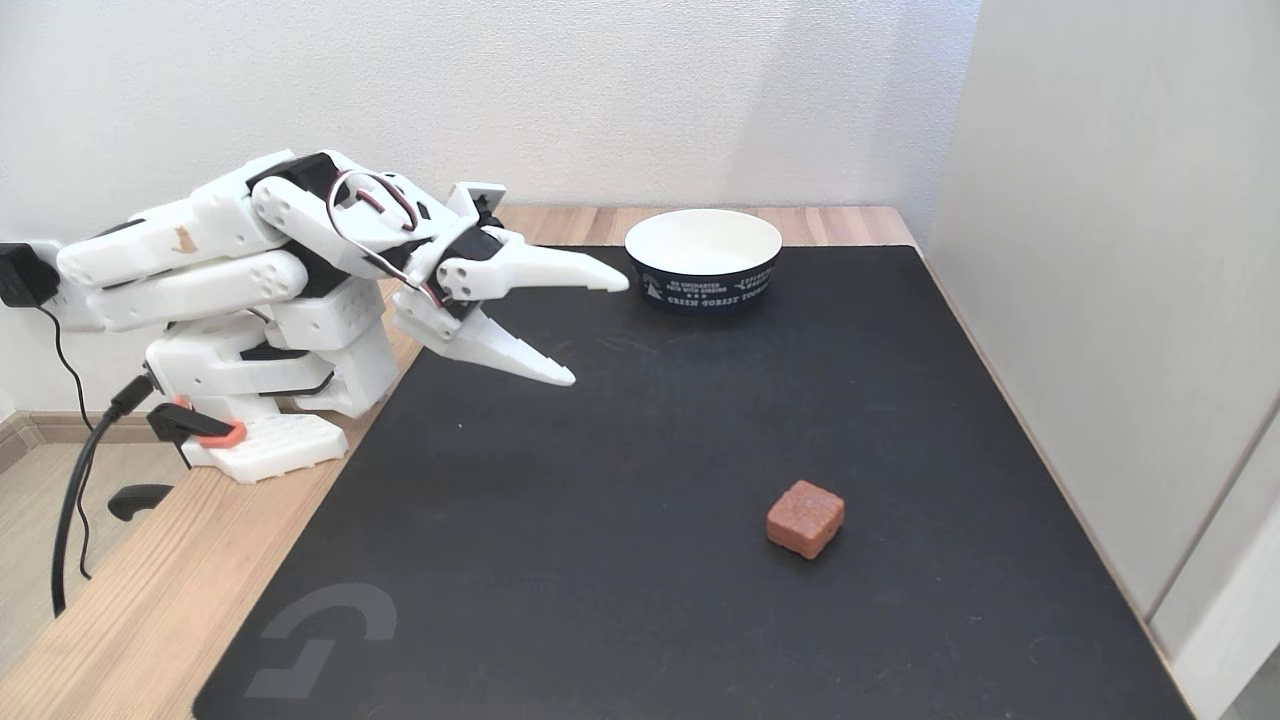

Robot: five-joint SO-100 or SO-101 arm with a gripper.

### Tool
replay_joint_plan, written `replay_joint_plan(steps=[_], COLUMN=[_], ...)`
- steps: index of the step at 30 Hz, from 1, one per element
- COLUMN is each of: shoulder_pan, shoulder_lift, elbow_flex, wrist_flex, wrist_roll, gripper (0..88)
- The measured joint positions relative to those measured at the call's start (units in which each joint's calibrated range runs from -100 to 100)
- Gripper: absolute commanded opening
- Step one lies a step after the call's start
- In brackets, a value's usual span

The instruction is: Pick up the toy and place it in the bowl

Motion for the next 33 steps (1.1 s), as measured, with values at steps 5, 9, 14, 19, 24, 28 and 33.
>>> replay_joint_plan(steps=[5,9,14,19,24,28,33], shoulder_pan=[0.0,-1.2,-1.1,1.8,4.9,8.1,11.7], shoulder_lift=[0.0,0.7,9.4,25.1,44.6,62.3,83.4], elbow_flex=[0.0,-3.1,-16.9,-33.3,-51.0,-67.5,-92.2], wrist_flex=[0.1,3.9,8.0,8.3,9.0,14.8,23.9], wrist_roll=[0.0,0.0,-3.6,-7.7,-10.0,-10.3,-10.3], gripper=[40.5,40.2,40.0,40.0,40.0,40.0,40.0])
